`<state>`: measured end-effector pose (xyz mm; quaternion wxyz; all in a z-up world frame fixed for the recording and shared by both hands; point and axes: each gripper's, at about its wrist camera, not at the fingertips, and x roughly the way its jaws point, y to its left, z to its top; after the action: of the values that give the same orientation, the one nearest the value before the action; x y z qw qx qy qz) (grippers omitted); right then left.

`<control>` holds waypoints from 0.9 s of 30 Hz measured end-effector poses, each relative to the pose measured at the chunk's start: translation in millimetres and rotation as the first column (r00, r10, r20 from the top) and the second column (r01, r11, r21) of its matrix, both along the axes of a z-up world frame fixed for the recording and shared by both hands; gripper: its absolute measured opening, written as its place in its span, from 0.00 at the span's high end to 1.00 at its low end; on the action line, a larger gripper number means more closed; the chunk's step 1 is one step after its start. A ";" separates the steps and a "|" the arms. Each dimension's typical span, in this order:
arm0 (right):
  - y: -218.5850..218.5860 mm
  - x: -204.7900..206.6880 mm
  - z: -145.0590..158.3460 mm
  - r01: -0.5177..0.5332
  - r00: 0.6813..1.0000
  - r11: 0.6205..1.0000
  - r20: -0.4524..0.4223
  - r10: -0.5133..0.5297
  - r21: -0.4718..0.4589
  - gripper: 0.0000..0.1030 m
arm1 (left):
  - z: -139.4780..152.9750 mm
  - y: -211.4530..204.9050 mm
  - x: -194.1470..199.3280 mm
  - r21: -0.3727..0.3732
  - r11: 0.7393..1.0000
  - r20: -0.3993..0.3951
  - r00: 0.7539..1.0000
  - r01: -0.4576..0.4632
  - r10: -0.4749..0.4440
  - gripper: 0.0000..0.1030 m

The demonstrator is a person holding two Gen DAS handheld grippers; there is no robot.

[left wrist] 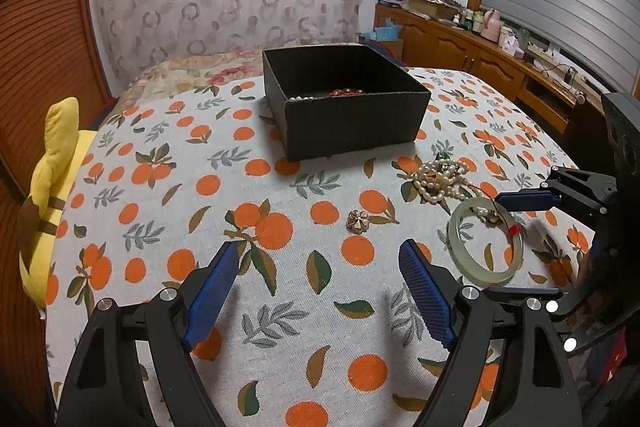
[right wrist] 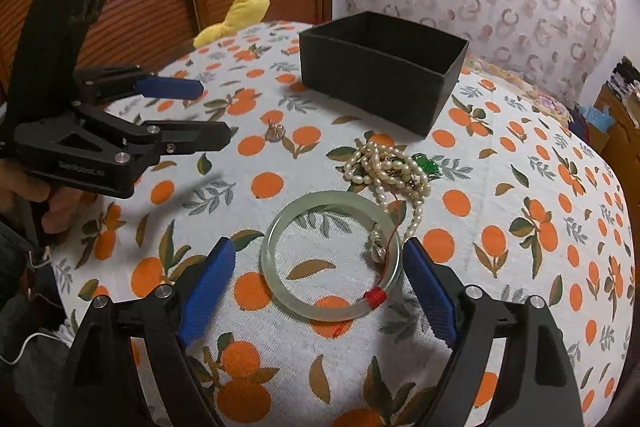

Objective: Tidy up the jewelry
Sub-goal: 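Grasp the jade bangle rim with the right tool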

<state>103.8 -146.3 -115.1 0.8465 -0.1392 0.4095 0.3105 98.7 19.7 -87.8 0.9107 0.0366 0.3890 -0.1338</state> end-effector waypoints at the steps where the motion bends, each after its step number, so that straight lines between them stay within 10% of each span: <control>1: 0.7 0.2 -0.5 -0.001 1.000 1.000 0.001 0.001 -0.005 0.15 | -0.2 -0.2 0.4 0.000 1.000 -0.001 1.000 0.000 0.000 0.23; 14: -12.5 -8.2 3.9 -0.005 1.000 1.000 0.018 0.005 0.018 0.28 | 0.5 -13.0 4.1 -0.026 0.999 -0.011 0.999 0.040 -0.040 0.24; 27: -36.9 -12.0 20.8 0.042 0.997 0.996 0.057 -0.047 0.081 0.28 | -2.7 -27.3 21.8 -0.051 0.997 -0.051 0.997 0.063 -0.065 0.63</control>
<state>91.7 -183.2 -94.3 0.8698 -0.1050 0.3747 0.3034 120.5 -7.6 -90.5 0.8960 0.0232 0.4081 -0.1733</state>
